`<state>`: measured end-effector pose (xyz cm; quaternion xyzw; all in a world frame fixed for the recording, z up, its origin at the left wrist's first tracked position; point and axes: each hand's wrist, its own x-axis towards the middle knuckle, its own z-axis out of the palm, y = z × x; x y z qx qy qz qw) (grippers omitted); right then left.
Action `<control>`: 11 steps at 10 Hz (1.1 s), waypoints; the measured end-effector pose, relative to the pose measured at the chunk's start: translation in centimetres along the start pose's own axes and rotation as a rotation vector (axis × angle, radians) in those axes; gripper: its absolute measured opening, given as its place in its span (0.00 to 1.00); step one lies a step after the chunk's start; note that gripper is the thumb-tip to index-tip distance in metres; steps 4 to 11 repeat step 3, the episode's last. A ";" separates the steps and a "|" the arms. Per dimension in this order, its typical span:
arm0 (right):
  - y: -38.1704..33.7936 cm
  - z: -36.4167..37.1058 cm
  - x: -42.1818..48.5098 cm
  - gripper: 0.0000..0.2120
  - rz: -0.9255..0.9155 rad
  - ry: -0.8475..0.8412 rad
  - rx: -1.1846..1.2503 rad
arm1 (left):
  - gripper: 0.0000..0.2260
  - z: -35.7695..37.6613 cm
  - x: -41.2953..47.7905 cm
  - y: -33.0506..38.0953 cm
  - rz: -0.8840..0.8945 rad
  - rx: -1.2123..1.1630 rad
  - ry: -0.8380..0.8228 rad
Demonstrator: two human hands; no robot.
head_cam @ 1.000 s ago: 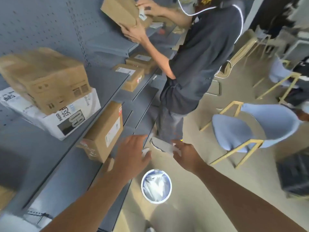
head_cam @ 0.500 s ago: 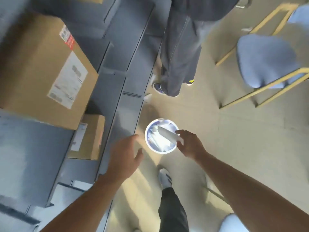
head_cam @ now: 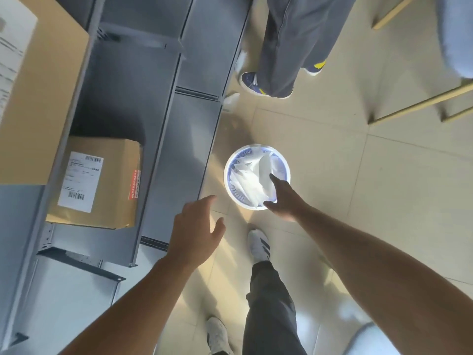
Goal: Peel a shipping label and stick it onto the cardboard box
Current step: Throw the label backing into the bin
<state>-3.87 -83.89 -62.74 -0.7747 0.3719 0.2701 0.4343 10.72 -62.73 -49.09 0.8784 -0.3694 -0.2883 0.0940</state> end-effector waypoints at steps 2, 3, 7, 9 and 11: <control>0.6 0.5 0.3 0.45 0.010 -0.031 -0.085 | 0.23 -1.1 1.0 -1.4 -0.019 0.015 -0.002; 0.1 -0.1 -0.1 0.44 0.010 0.006 -0.111 | 0.24 -2.2 1.8 -0.8 -0.033 0.012 0.023; 0.1 -0.1 -0.1 0.44 0.010 0.006 -0.111 | 0.24 -2.2 1.8 -0.8 -0.033 0.012 0.023; 0.1 -0.1 -0.1 0.44 0.010 0.006 -0.111 | 0.24 -2.2 1.8 -0.8 -0.033 0.012 0.023; 0.1 -0.1 -0.1 0.44 0.010 0.006 -0.111 | 0.24 -2.2 1.8 -0.8 -0.033 0.012 0.023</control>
